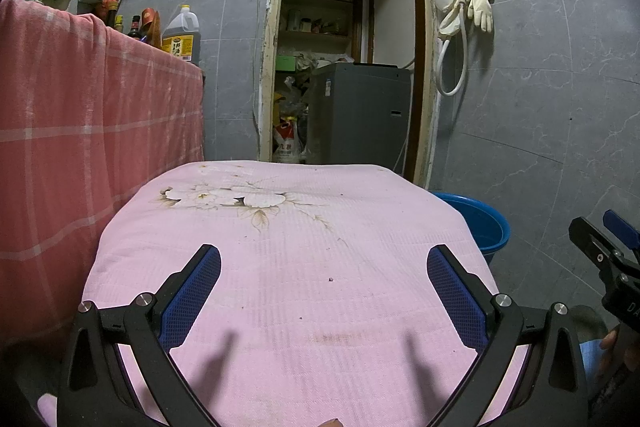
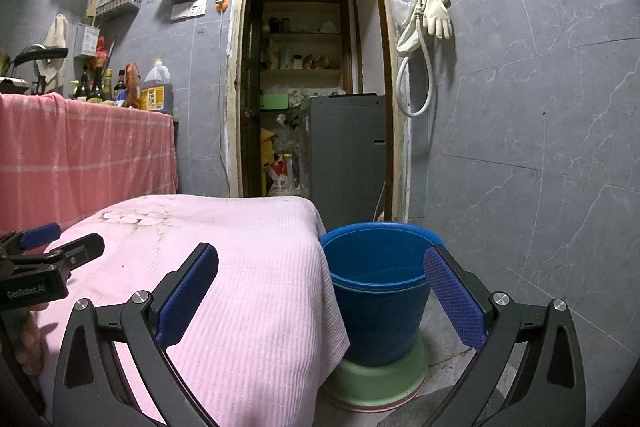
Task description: Collect trash
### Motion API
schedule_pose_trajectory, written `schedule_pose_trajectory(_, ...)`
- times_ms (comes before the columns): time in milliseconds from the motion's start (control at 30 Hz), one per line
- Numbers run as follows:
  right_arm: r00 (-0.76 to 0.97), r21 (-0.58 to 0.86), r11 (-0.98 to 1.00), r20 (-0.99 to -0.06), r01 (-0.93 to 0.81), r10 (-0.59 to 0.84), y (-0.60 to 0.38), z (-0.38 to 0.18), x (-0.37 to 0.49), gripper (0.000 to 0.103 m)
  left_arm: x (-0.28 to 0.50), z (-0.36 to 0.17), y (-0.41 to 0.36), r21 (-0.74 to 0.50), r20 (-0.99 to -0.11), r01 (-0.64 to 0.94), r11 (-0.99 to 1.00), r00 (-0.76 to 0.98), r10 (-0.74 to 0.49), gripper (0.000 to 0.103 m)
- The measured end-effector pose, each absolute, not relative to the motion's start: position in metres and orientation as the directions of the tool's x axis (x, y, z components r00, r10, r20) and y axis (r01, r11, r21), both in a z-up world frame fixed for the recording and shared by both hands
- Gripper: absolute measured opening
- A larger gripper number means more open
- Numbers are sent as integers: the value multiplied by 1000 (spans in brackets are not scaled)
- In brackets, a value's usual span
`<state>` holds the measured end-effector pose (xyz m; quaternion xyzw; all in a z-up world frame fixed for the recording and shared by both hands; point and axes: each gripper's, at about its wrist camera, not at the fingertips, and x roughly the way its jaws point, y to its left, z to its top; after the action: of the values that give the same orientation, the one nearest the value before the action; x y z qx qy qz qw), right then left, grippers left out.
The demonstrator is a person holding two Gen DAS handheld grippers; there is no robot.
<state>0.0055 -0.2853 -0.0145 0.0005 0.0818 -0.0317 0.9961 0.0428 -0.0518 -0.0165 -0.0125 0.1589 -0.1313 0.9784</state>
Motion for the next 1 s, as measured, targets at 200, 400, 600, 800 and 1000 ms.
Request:
schedule_pose_trajectory(200, 985, -4, 998, -163, 63, -63, -285, -14, 5, 103, 43, -17, -51, -66, -307, 251, 966, 916, -259, 101)
schedule_pose_trajectory(400, 984, -4, 998, -164, 63, -63, -285, -14, 5, 103, 43, -16, -52, -66, -306, 251, 966, 916, -259, 101)
schedule_pose_trajectory(600, 985, -3, 998, -163, 64, -64, -284, -14, 5, 103, 42, -16, -51, -66, -303, 238, 969, 921, -247, 101)
schedule_pose_trajectory(800, 984, -4, 998, -164, 64, -64, -284, -14, 5, 103, 42, -17, -52, -66, -300, 228, 971, 924, -237, 101)
schedule_pose_trajectory(1000, 984, -3, 998, -164, 64, -64, -284, -14, 5, 103, 42, -18, -53, -64, -299, 227, 972, 925, -236, 101)
